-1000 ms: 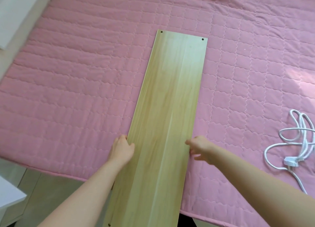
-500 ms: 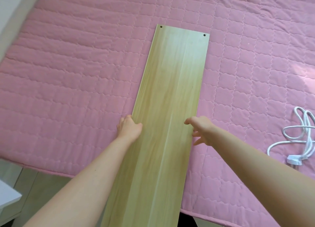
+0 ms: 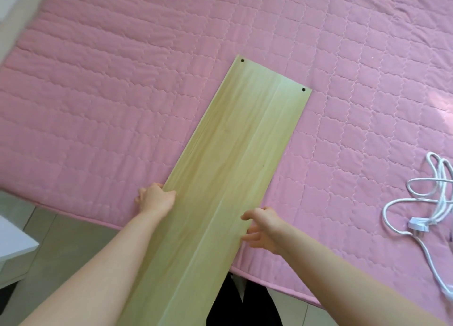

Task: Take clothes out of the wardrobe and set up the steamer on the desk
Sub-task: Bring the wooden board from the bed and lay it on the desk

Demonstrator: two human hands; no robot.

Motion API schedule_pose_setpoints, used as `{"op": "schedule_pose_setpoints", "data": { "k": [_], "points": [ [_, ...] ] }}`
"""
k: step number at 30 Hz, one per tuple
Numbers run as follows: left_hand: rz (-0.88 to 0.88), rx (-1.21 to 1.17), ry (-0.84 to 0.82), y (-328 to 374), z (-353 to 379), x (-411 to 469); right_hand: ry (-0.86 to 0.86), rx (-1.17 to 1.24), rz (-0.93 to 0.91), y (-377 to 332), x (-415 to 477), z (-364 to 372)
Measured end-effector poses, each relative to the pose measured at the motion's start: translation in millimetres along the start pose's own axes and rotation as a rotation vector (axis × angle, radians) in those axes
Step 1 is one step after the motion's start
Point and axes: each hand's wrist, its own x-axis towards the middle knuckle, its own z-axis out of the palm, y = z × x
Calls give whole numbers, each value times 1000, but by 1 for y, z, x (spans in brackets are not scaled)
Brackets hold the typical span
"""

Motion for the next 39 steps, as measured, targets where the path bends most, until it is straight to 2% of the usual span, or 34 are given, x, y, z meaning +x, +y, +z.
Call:
{"op": "schedule_pose_setpoints", "data": {
  "k": [6, 9, 12, 14, 20, 23, 28, 31, 35, 39],
  "points": [
    [-21, -233, -83, -11, -13, -7, 72, -264, -57, -2, -11, 6],
    [4, -310, -64, -12, -15, -21, 127, -579, -205, -18, -29, 6],
    [59, -324, 2, -15, -19, -42, 168, -890, -420, -35, -50, 10],
    [84, -344, 49, -16, -22, -55, 169, -1032, -625, -45, -64, 16],
    [179, -378, 199, -13, -17, -114, 223, -1344, -1287, -64, -91, 33],
    [233, -372, 259, -10, -12, -143, 240, -1501, -1524, -66, -98, 36],
    [293, -340, 422, -8, 8, -179, 253, -1808, -1739, -61, -96, 29],
    [296, -309, 513, -4, 23, -196, 259, -1901, -1832, -57, -98, 17],
    [284, -229, 597, 2, 41, -217, 310, -1963, -1851, -54, -117, 3],
    [238, -130, 631, 3, 46, -237, 288, -2043, -1835, -51, -131, -3]
  ]
}}
